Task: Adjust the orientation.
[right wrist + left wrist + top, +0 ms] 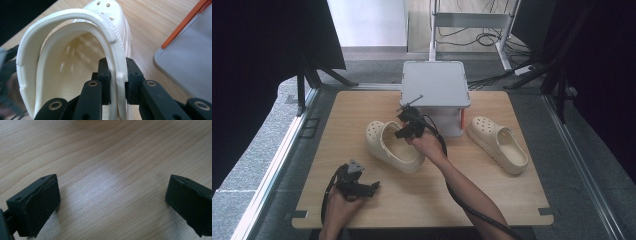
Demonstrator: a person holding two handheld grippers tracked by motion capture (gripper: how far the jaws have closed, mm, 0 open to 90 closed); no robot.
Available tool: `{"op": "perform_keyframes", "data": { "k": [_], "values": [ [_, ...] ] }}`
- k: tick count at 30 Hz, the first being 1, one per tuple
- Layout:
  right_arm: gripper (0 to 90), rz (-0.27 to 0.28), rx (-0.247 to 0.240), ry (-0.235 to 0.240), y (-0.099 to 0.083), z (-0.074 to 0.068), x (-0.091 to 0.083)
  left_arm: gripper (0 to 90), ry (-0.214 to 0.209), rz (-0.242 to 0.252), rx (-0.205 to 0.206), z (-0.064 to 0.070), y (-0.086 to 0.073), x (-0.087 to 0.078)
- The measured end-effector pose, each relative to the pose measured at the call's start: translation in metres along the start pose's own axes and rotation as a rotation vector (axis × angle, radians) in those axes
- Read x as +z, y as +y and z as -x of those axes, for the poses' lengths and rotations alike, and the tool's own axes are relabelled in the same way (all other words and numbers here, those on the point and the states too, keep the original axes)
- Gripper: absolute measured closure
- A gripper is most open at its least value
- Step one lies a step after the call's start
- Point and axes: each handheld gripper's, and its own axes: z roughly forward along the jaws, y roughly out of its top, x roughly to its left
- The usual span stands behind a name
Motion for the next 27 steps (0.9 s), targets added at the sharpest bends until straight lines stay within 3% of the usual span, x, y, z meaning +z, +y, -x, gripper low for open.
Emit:
{"op": "perform_keyframes", "data": {
  "k": [2, 7, 13, 15, 17, 19, 21, 22, 27],
  "values": [
    [77.8, 0.004, -0.002, 0.023, -0.006, -0.002, -0.014, 0.0, -0.001, -0.001, 0.000, 0.000, 0.000, 0.000],
    [77.8, -0.003, -0.008, 0.047, -0.016, -0.005, -0.029, 0.0, 0.000, 0.000, -0.002, 0.000, 0.000, 0.000],
    [77.8, 0.013, -0.011, 0.054, -0.040, -0.006, -0.054, 0.0, 0.000, 0.000, -0.001, 0.000, 0.000, 0.000],
    [77.8, 0.035, -0.006, 0.070, -0.059, -0.007, -0.068, 0.0, 0.000, -0.001, 0.000, 0.000, 0.000, 0.000],
    [77.8, 0.038, -0.004, 0.073, -0.064, -0.007, -0.071, 0.0, -0.002, -0.002, 0.000, 0.000, 0.000, 0.000],
    [77.8, 0.036, 0.003, 0.080, -0.085, -0.007, -0.080, 0.0, -0.001, -0.002, 0.000, 0.000, 0.000, 0.000],
    [77.8, 0.034, 0.004, 0.078, -0.090, -0.008, -0.082, 0.0, -0.001, -0.001, -0.002, 0.000, 0.000, 0.000],
    [77.8, 0.036, 0.006, 0.072, -0.104, -0.008, -0.085, 0.0, -0.002, -0.001, -0.004, 0.000, 0.000, 0.000],
    [77.8, 0.049, 0.008, 0.044, -0.130, -0.009, -0.087, 0.0, -0.002, -0.002, -0.003, 0.000, 0.000, 0.000]
  ]
}}
